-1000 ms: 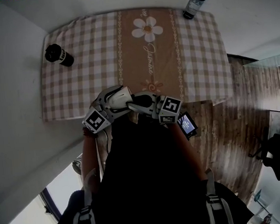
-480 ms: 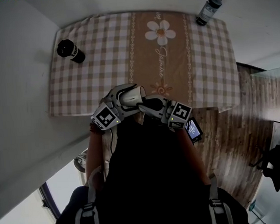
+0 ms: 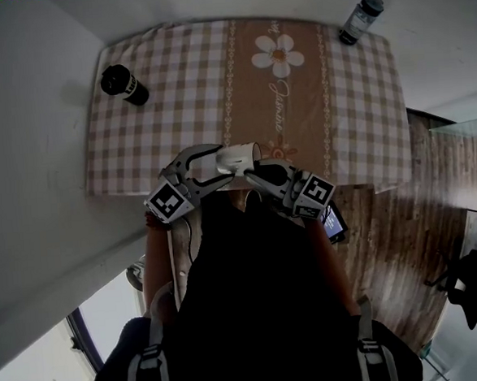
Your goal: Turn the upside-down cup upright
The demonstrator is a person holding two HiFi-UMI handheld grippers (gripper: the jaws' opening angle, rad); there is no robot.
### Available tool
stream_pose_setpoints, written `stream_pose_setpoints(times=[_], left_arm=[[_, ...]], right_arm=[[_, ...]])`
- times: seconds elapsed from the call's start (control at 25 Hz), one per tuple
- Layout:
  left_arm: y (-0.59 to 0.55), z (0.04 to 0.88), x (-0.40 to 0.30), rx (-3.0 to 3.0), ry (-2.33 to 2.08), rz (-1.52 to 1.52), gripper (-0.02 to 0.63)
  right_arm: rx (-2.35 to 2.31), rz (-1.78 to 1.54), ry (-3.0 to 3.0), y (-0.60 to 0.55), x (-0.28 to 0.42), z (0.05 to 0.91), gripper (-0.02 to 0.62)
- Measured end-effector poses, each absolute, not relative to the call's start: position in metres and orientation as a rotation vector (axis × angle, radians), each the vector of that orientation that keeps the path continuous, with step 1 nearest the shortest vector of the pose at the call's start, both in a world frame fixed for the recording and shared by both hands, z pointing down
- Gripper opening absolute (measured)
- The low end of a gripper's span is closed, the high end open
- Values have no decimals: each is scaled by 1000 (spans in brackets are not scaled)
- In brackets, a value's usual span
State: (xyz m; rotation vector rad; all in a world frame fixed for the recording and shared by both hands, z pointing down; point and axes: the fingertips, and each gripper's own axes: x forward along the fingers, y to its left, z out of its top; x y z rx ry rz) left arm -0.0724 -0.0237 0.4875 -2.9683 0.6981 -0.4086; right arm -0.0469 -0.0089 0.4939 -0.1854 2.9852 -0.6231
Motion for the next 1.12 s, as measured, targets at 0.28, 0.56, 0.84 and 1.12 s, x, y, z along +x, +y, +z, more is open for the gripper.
stream_pose_setpoints(times=[0.28, 0.56, 0.84, 1.12], left_arm=[[-22, 493, -66, -2916, 687, -539, 249], [-25, 513, -56, -2755, 774, -613, 58], [-37, 511, -59, -2812, 900, -568, 60], [-48, 506, -78, -2951, 1111, -328, 60]], right_arm=[[-214, -544, 3099, -5, -56, 506, 42], [-280, -503, 3183, -9, -52, 521, 43], [-424, -314, 3237, -19, -51, 523, 59], [-739, -205, 3083, -49, -32, 506, 245]])
